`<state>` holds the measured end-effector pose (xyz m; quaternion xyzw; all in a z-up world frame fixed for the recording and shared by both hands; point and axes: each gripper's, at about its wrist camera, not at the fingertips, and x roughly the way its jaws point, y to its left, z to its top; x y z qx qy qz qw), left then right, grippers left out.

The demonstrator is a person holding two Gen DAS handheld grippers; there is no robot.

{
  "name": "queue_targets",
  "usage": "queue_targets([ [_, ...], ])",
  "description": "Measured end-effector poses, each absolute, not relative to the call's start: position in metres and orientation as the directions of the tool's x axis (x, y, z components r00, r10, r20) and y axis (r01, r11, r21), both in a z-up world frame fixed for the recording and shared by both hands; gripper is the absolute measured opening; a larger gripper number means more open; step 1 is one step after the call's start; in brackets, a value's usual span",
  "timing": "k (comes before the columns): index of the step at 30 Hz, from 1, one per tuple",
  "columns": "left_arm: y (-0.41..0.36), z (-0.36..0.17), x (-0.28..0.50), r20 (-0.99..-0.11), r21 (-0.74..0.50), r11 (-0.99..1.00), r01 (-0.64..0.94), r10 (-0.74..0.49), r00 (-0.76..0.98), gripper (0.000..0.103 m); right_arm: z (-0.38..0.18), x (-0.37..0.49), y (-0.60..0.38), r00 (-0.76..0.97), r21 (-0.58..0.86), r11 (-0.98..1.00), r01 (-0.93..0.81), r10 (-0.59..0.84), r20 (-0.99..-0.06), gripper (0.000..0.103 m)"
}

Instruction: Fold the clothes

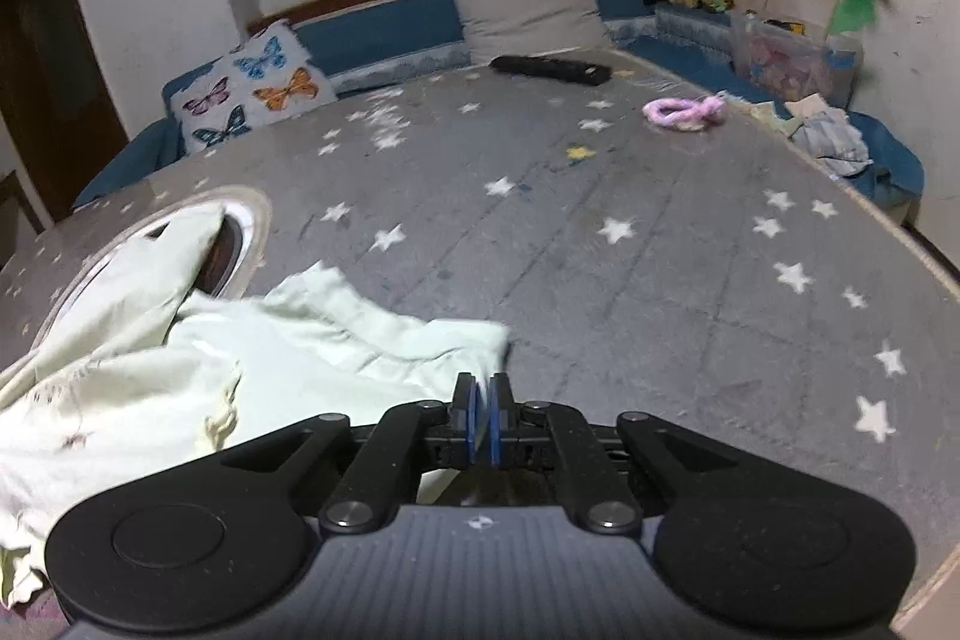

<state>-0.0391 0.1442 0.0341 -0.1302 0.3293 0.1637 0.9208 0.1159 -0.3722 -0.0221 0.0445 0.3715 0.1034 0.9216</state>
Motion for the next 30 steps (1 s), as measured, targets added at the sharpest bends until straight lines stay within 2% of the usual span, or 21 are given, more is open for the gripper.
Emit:
queue_targets([
  [2,0.144,0.039,-0.041,-0.642,-0.124,0.913,-0.389,0.225,0.733,0.01,-0.016,0.119,-0.377,0.715,0.162,0.975,-0.152,0.221,-0.664,0.009],
  [3,0.144,0.041,-0.041,-0.638,-0.123,0.912,-0.391,0.229,0.735,0.019,-0.014,0.12,-0.378,0.722,0.155,0.977,-0.149,0.214,-0.658,0.009],
  [4,0.145,0.044,-0.041,-0.634,-0.122,0.911,-0.393,0.233,0.737,0.034,-0.011,0.12,-0.38,0.73,0.145,0.978,-0.147,0.206,-0.651,0.009],
  [5,0.144,0.047,-0.04,-0.627,-0.117,0.912,-0.394,0.24,0.741,0.04,-0.007,0.12,-0.381,0.739,0.135,0.98,-0.146,0.199,-0.644,0.009],
  [7,0.144,0.052,-0.038,-0.613,-0.106,0.912,-0.395,0.253,0.749,0.044,-0.002,0.124,-0.38,0.748,0.13,0.98,-0.152,0.2,-0.632,0.01],
  [9,0.143,0.055,-0.033,-0.605,-0.105,0.916,-0.386,0.25,0.756,0.051,0.004,0.127,-0.378,0.758,0.125,0.979,-0.158,0.202,-0.621,0.016],
  [13,0.138,0.059,-0.017,-0.597,-0.082,0.93,-0.358,0.241,0.765,0.056,0.009,0.134,-0.362,0.756,0.119,0.97,-0.212,0.241,-0.608,0.024],
  [15,0.135,0.061,-0.006,-0.595,-0.071,0.938,-0.338,0.232,0.769,0.057,0.009,0.137,-0.353,0.75,0.119,0.964,-0.239,0.261,-0.608,0.035],
  [22,0.12,0.063,0.039,-0.6,-0.039,0.961,-0.273,0.196,0.776,0.059,0.014,0.15,-0.315,0.718,0.113,0.931,-0.348,0.343,-0.605,0.036],
  [30,0.109,0.047,0.096,-0.643,0.012,0.977,-0.211,0.169,0.747,0.061,0.011,0.169,-0.292,0.686,0.133,0.909,-0.396,0.389,-0.615,0.04],
])
